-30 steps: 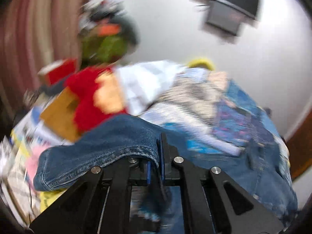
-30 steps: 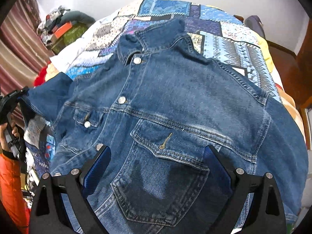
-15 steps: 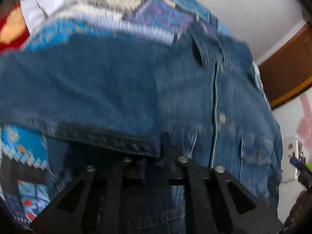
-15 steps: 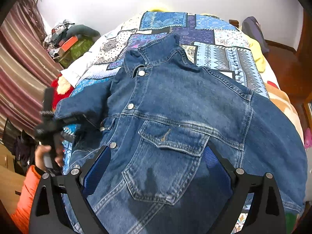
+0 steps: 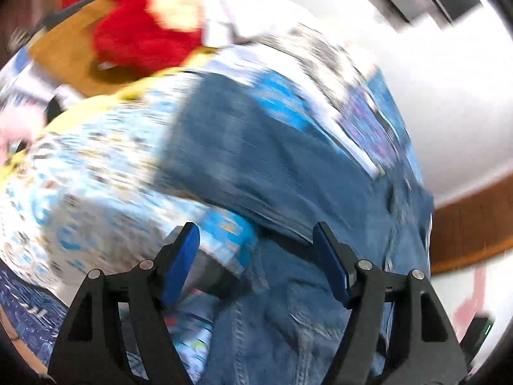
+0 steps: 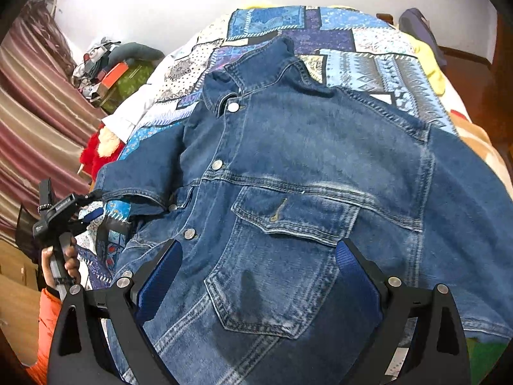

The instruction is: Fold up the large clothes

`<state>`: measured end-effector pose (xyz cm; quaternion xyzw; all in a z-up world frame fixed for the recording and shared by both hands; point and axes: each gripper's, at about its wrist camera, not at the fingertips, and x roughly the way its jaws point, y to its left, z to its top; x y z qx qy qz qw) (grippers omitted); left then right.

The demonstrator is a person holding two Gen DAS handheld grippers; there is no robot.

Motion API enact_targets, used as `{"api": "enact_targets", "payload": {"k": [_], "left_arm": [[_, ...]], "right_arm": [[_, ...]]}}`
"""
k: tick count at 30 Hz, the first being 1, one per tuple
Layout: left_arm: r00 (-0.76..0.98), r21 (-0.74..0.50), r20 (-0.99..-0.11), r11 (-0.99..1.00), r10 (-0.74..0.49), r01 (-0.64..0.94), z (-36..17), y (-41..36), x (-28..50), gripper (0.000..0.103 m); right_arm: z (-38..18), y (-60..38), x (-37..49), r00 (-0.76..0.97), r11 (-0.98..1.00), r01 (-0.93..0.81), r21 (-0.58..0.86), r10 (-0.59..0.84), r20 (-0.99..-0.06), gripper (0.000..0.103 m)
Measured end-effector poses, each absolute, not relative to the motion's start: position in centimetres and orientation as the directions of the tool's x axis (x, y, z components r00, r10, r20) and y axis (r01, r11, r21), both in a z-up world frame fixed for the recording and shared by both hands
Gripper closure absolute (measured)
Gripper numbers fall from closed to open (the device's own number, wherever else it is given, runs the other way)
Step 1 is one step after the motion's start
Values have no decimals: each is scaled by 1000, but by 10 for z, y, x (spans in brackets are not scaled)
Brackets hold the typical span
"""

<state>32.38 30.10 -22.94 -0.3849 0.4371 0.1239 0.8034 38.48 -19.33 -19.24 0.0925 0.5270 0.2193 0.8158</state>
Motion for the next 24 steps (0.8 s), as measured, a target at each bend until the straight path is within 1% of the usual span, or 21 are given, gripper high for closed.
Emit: {"api": "enact_targets", "payload": {"k": [2, 5, 6, 7, 8, 9, 13, 15, 17, 21, 24], "left_arm": [[593, -535, -793, 628, -143, -565, -238, 317, 324, 31], [635, -584, -760, 574, -139, -574, -244, 327, 330, 33], [643, -579, -757, 576, -117, -577, -243, 328, 333, 41], [641, -563, -762, 587, -95, -582, -241, 329, 334, 56], [629, -535, -774, 604, -71, -590, -238, 328, 339, 65], [618, -509, -784, 622, -51, -595, -235, 327, 345, 81], [625, -421, -780, 707, 38, -569, -210, 312, 359, 86], [647, -367, -758, 767, 82, -527, -183, 296, 369, 86], [683, -325, -723, 824, 99, -464, -151, 272, 380, 89], [774, -247, -630, 927, 67, -282, -82, 204, 403, 90], [822, -192, -570, 974, -13, -118, -39, 137, 416, 91]], "right_arm": [[-194, -191, 386, 346, 885, -262, 385, 459, -819, 8], [-194, -188, 389, 351, 885, -263, 385, 460, -816, 8], [-194, -189, 390, 354, 885, -261, 385, 459, -815, 8], [-194, -190, 390, 356, 886, -259, 385, 458, -815, 8], [-195, -191, 391, 358, 888, -253, 384, 455, -815, 8], [-195, -193, 392, 359, 890, -248, 383, 451, -817, 8], [-198, -204, 394, 361, 896, -221, 386, 443, -821, 8], [-197, -210, 393, 370, 897, -213, 387, 440, -818, 8], [-197, -217, 393, 383, 903, -204, 378, 428, -818, 8], [-196, -232, 391, 400, 904, -185, 384, 427, -811, 8], [-189, -244, 388, 427, 904, -173, 390, 426, -798, 8]]}}
